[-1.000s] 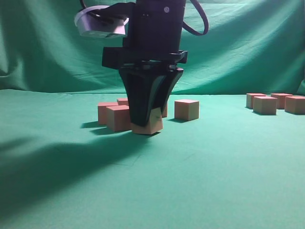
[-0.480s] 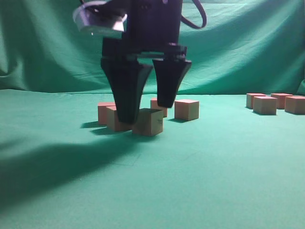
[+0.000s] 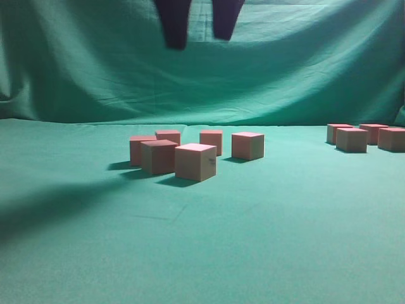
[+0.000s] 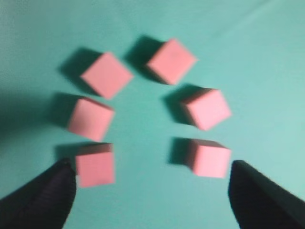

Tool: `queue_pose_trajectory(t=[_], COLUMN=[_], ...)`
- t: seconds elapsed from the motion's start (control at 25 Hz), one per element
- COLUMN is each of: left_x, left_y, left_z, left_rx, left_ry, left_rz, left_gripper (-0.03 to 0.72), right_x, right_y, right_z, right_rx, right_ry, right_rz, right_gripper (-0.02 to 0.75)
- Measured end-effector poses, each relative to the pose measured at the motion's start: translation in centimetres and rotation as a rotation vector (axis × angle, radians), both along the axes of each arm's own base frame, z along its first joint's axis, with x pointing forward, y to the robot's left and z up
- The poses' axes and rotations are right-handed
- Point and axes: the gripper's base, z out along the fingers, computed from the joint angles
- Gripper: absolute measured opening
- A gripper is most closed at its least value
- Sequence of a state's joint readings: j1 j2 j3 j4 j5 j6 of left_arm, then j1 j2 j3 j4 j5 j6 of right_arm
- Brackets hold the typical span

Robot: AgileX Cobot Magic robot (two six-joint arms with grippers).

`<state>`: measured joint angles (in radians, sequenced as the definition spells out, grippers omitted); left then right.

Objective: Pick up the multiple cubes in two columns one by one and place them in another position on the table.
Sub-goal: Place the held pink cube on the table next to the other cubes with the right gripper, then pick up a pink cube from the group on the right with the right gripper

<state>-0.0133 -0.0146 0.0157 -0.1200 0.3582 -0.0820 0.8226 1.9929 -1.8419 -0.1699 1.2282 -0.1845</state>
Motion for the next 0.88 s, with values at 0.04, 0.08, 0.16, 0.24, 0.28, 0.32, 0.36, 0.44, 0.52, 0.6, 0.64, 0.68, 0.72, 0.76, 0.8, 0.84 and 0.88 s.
queue_pose_trajectory(t=[0.04, 0.08, 0.16, 0.24, 0.28, 0.32, 0.36, 0.44, 0.52, 0.6, 0.64, 0.68, 0.72, 0.76, 0.8, 0.84, 0.88], left_x=[0.0, 0.0, 0.0, 0.0, 0.0, 0.0, 0.0, 0.0, 0.0, 0.0, 0.0, 0.0, 0.0, 0.0, 0.0, 0.0, 0.0], left_y=[0.0, 0.0, 0.0, 0.0, 0.0, 0.0, 0.0, 0.0, 0.0, 0.0, 0.0, 0.0, 0.0, 0.0, 0.0, 0.0, 0.0], left_z=[0.0, 0.0, 0.0, 0.0, 0.0, 0.0, 0.0, 0.0, 0.0, 0.0, 0.0, 0.0, 0.0, 0.0, 0.0, 0.0, 0.0], left_rx=[0.0, 0.0, 0.0, 0.0, 0.0, 0.0, 0.0, 0.0, 0.0, 0.0, 0.0, 0.0, 0.0, 0.0, 0.0, 0.0, 0.0], left_ry=[0.0, 0.0, 0.0, 0.0, 0.0, 0.0, 0.0, 0.0, 0.0, 0.0, 0.0, 0.0, 0.0, 0.0, 0.0, 0.0, 0.0], left_rz=[0.0, 0.0, 0.0, 0.0, 0.0, 0.0, 0.0, 0.0, 0.0, 0.0, 0.0, 0.0, 0.0, 0.0, 0.0, 0.0, 0.0], left_gripper=[0.0, 0.0, 0.0, 0.0, 0.0, 0.0, 0.0, 0.0, 0.0, 0.0, 0.0, 0.0, 0.0, 0.0, 0.0, 0.0, 0.0], right_x=[0.1, 0.5, 1.6, 3.4, 4.4, 5.2, 6.0, 7.2, 8.0, 8.6, 8.9, 9.2, 9.5, 9.8, 10.0, 10.2, 10.5], right_y=[-0.7, -1.6, -3.8, -7.0, -8.7, -10.1, -11.7, -14.6, -17.2, -18.9, -19.6, -20.0, -20.1, -20.1, -20.1, -20.0, -19.9], right_z=[1.0, 1.9, 3.4, 4.3, 4.5, 4.6, 4.5, 3.9, 2.6, 1.0, 0.1, -0.8, -1.5, -2.2, -2.9, -3.6, -4.0], right_rx=[-0.003, 0.005, 0.037, 0.07, 0.089, 0.114, 0.141, 0.176, 0.175, 0.153, 0.138, 0.125, 0.114, 0.106, 0.097, 0.091, 0.095], right_ry=[-0.036, -0.065, -0.092, -0.1, -0.094, -0.08, -0.056, -0.005, 0.043, 0.086, 0.108, 0.126, 0.14, 0.154, 0.17, 0.18, 0.179], right_rz=[-0.03, -0.07, -0.168, -0.3, -0.374, -0.439, -0.506, -0.605, -0.686, -0.741, -0.763, -0.778, -0.784, -0.787, -0.791, -0.792, -0.791], right_gripper=[0.604, 0.604, 0.604, 0.556, 0.556, 0.556, 0.556, 0.556, 0.556, 0.556, 0.556, 0.556, 0.556, 0.556, 0.556, 0.556, 0.556])
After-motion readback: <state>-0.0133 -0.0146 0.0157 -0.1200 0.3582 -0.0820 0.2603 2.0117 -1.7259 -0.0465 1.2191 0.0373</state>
